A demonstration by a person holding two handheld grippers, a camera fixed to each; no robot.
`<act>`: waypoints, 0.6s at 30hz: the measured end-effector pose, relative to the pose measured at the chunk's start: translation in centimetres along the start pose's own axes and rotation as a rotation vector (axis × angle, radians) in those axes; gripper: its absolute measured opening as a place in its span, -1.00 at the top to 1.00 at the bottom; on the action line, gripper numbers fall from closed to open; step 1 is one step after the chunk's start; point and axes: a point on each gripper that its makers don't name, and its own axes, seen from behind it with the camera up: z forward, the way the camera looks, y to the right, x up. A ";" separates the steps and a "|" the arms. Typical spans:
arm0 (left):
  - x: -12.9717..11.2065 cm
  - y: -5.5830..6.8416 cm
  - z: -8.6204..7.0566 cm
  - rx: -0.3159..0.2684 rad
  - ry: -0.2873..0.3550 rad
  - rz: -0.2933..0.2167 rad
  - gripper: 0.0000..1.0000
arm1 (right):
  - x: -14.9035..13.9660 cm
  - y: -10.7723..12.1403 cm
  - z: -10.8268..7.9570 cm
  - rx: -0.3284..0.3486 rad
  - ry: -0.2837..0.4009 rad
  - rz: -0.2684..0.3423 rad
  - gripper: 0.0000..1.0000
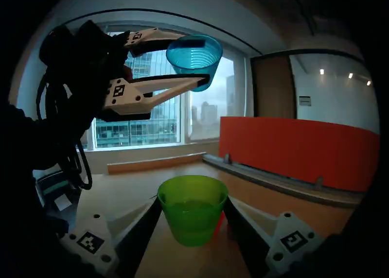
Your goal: Pour water
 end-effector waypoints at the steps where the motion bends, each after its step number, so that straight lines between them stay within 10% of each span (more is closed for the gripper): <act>1: 0.0 -0.1 0.0 0.000 0.001 -0.020 -0.72 | 0.0 0.0 0.0 0.000 0.000 0.000 -0.79; 18: -1.2 -0.3 0.0 0.001 0.002 -0.358 -0.72 | 0.1 0.1 -0.1 -0.007 0.005 -0.003 -0.79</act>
